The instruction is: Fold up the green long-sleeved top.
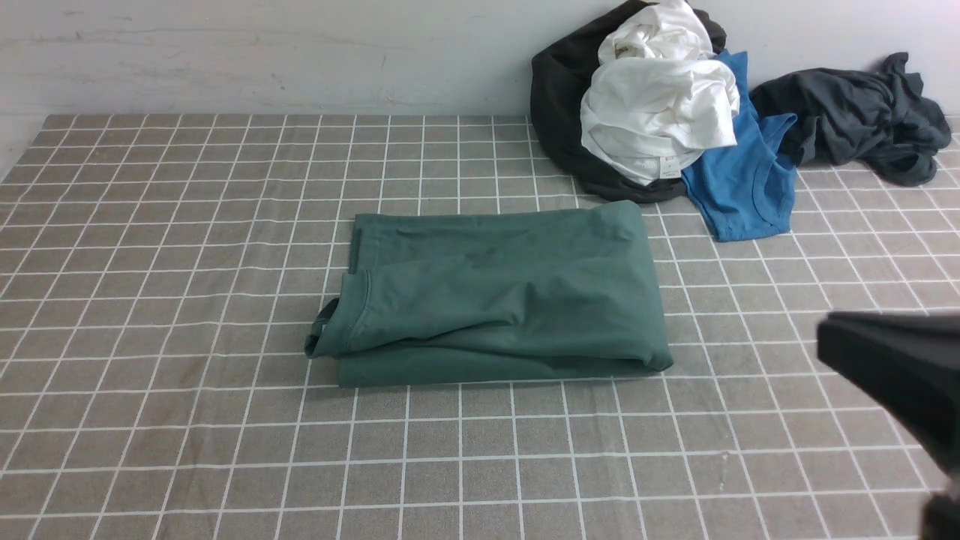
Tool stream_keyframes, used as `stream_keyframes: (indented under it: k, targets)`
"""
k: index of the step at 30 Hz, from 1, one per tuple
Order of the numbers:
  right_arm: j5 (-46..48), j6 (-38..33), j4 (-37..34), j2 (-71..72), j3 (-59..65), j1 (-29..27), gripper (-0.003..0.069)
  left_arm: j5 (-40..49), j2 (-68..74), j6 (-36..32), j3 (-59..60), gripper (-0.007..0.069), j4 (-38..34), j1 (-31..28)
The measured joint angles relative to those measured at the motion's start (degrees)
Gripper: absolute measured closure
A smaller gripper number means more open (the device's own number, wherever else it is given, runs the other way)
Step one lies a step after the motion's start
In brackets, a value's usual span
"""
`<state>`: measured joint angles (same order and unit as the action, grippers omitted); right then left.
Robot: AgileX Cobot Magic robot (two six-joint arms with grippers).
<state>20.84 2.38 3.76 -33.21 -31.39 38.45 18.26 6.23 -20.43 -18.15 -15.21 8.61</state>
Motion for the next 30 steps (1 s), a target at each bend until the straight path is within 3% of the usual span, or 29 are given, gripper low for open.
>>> stream_keyframes:
  k: [3,9,21,25,29,30]
  targets:
    - [-11.0,0.1,0.0,9.3,11.5,0.0,0.0673,0.0,0.0,0.0,0.0,0.0631,0.0,0.0]
    - [-18.7,0.1,0.0,16.5,24.7,0.0,0.0673,0.0,0.0,0.0,0.0,0.0631,0.0,0.0]
    - [-10.7,2.5,-0.9,18.0,33.0,-0.3,0.0673,0.1,0.0,0.0,0.0,0.0631,0.0,0.0]
    - [-8.8,3.5,-0.9,23.2,33.0,-5.2,0.0673,0.3,0.0,0.0,0.0,0.0631,0.0,0.0]
    - [-6.8,-0.1,-1.0,32.1,33.0,-19.4,0.0673,0.7,0.0,0.0,0.0,0.0631,0.0,0.0]
    - [-6.8,-0.1,-1.0,32.3,33.0,-19.4,0.0673,0.7,0.0,0.0,0.0,0.0631,0.0,0.0]
